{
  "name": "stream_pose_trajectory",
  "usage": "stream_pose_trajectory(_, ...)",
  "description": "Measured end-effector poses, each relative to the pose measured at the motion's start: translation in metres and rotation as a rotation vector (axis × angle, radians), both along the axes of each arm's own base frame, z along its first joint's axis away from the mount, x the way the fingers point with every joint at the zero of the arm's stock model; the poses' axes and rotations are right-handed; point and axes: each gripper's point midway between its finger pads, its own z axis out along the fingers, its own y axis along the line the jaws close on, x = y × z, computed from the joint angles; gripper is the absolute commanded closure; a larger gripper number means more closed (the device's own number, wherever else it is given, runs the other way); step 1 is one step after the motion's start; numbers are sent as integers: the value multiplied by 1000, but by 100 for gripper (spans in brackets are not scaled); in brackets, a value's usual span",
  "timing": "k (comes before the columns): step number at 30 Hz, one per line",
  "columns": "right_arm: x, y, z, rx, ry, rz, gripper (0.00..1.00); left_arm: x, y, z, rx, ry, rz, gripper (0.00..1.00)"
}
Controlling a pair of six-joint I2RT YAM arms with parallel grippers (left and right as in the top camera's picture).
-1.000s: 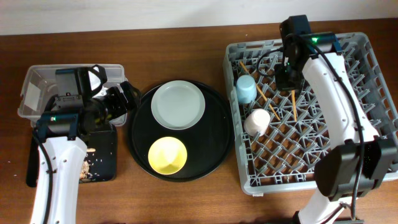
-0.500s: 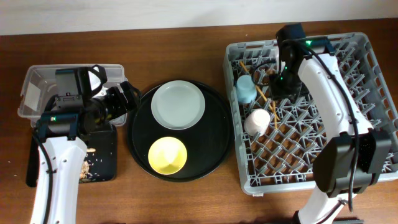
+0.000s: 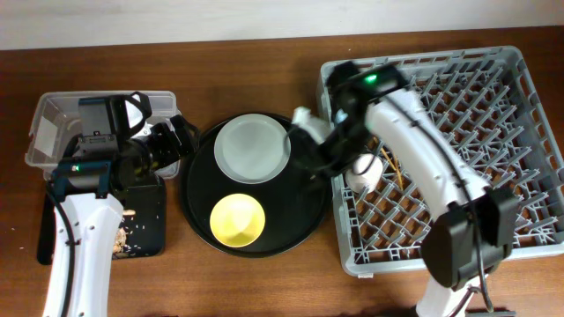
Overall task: Sort waste into correct bins and load items into the dishwasher rack
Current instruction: 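Reach the right gripper to the yellow bowl on the tray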
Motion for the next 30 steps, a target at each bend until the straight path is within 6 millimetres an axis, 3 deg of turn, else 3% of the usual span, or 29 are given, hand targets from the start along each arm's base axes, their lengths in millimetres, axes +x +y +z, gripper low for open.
stream_pose_trajectory(5,-32,49,-10,34,-71,198,49,0,0,0,0,0,0,1)
stream_pose_trajectory(7,-42,66,-24,44,-101,253,49,0,0,0,0,0,0,1)
stream_pose_trajectory(15,-55,118,-89,-31,-283,276,56,0,0,0,0,0,0,1)
stream_pose_trajectory(20,-71,154,-97,-70,-448,323,56,0,0,0,0,0,0,1)
stream_pose_trajectory(25,-80,162,-102,-164,-552,318,57,0,0,0,0,0,0,1)
stream_pose_trajectory(30,-69,161,-106,-211,-600,235,58,0,0,0,0,0,0,1)
